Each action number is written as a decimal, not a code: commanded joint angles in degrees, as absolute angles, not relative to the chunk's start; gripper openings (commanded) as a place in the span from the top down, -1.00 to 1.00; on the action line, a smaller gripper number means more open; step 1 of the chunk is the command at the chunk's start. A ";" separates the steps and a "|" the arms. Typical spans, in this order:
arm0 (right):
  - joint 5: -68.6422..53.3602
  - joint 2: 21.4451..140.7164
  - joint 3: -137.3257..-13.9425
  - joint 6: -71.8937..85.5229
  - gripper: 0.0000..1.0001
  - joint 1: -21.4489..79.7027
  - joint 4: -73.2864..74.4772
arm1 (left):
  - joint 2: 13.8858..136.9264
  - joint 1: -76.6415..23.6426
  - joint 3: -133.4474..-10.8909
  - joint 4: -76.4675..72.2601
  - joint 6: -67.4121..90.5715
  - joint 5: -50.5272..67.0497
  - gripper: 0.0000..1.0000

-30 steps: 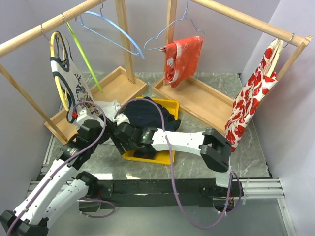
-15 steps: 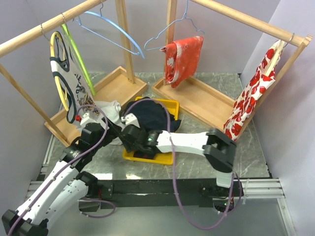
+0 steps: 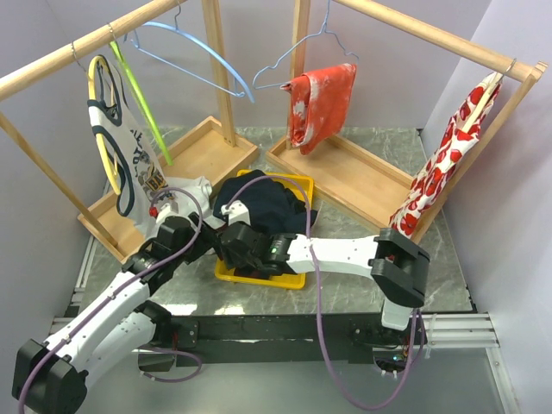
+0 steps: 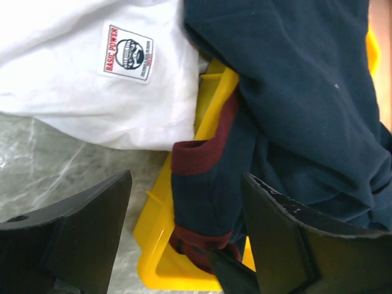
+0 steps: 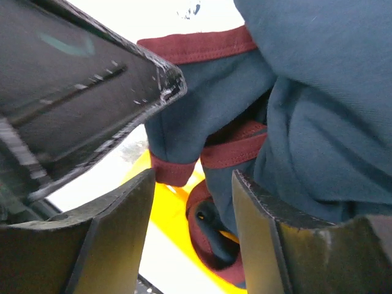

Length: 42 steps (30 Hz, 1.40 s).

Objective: Place the tank top on the hanger

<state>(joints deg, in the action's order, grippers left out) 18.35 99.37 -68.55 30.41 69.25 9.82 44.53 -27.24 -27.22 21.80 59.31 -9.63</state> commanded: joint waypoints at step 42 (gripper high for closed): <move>37.60 80.97 -71.80 28.13 1.00 68.47 24.95 | 38.60 -27.25 -46.57 21.45 49.31 -7.31 0.98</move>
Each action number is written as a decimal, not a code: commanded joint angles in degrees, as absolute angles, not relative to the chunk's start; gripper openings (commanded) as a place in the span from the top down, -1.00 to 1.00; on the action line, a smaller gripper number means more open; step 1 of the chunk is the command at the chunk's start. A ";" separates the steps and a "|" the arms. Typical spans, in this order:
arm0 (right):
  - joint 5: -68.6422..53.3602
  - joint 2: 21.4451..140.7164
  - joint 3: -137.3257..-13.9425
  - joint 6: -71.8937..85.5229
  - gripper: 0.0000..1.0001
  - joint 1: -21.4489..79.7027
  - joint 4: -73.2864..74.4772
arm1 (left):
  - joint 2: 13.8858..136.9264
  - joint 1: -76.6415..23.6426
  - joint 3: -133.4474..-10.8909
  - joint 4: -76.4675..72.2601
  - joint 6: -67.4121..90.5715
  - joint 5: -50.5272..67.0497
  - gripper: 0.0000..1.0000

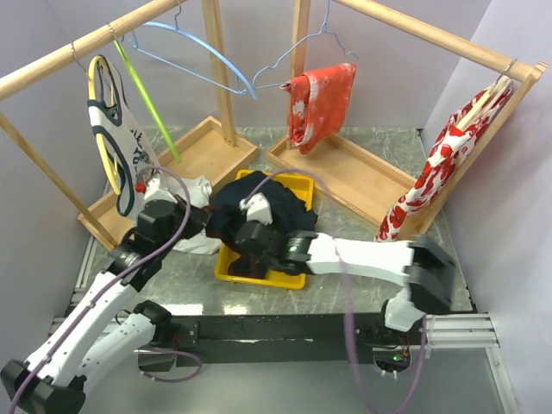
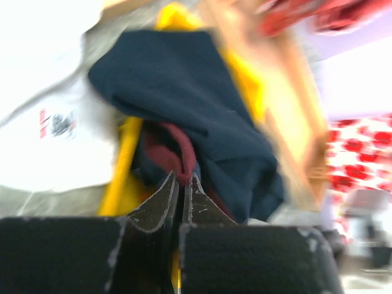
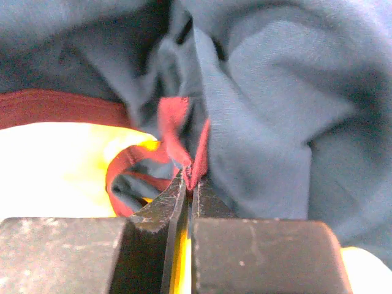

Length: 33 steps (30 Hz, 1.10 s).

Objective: Place the tank top on the hanger

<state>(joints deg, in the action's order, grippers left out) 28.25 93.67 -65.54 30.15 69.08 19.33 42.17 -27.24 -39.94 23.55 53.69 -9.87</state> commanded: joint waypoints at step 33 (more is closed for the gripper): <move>24.28 71.91 -99.57 22.99 1.00 48.72 23.82 | 58.97 -27.25 -95.37 7.38 44.73 2.02 0.98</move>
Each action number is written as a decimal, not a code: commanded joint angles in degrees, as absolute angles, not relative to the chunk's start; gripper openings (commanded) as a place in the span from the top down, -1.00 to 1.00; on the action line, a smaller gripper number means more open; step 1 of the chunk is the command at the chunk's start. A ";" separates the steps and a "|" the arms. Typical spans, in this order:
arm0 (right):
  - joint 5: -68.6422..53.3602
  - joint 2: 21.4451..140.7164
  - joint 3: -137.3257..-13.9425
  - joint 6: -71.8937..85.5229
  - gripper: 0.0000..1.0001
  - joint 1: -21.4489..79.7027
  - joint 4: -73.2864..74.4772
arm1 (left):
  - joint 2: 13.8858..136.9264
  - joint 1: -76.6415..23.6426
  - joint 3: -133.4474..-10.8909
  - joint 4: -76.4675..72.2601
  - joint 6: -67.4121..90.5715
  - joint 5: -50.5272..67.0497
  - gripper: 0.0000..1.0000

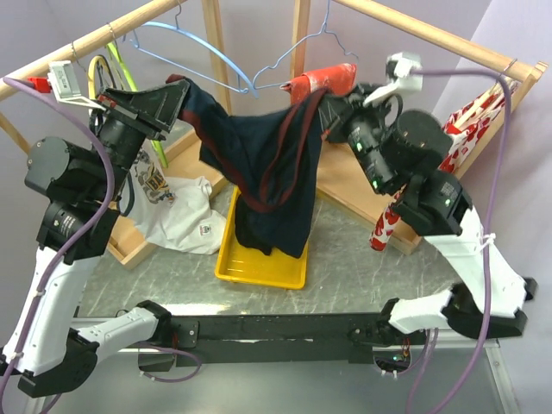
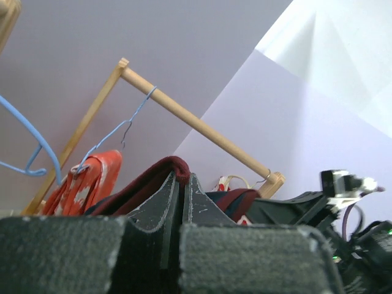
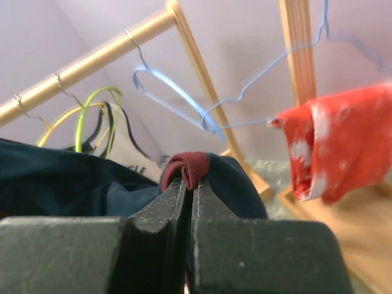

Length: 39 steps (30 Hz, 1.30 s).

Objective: Place the tank top on the hanger

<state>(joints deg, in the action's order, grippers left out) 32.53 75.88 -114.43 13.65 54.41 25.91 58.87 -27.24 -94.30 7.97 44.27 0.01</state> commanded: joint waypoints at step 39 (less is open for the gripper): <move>12.93 75.49 -50.62 39.99 -0.01 61.79 3.79 | 45.97 -36.56 -59.33 10.90 47.20 -14.94 0.98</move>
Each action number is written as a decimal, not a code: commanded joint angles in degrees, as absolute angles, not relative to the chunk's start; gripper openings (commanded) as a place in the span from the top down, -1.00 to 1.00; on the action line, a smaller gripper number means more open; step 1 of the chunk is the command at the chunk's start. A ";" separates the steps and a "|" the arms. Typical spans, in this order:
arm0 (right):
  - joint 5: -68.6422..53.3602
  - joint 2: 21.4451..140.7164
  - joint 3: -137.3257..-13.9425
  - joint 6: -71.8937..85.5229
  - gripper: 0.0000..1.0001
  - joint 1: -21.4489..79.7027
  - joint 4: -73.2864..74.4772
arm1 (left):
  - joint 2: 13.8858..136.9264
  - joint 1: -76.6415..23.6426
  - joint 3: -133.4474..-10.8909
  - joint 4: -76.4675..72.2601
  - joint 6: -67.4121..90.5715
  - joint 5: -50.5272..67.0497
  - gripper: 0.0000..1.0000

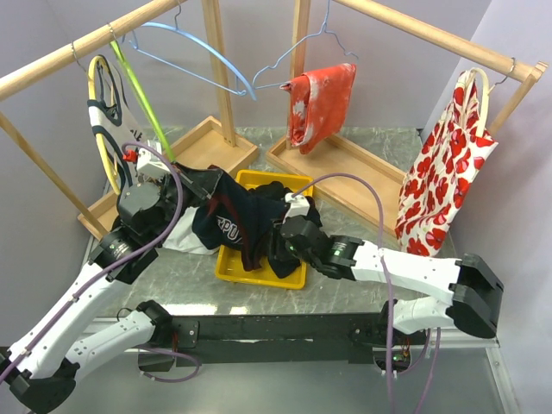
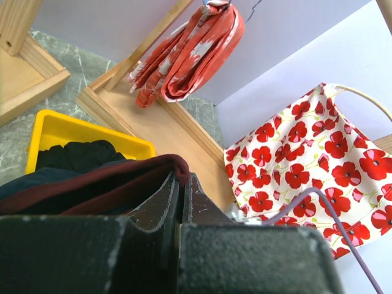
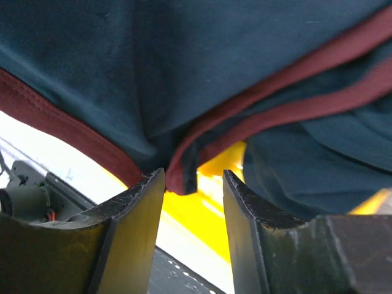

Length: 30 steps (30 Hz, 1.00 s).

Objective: Place the tank top on the hanger

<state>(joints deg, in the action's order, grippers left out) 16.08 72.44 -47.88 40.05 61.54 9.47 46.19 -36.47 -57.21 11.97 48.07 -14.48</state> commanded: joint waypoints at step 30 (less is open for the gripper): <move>34.26 55.65 -56.76 38.24 1.00 60.65 22.31 | 47.19 -36.56 -62.14 14.41 46.93 -19.68 0.98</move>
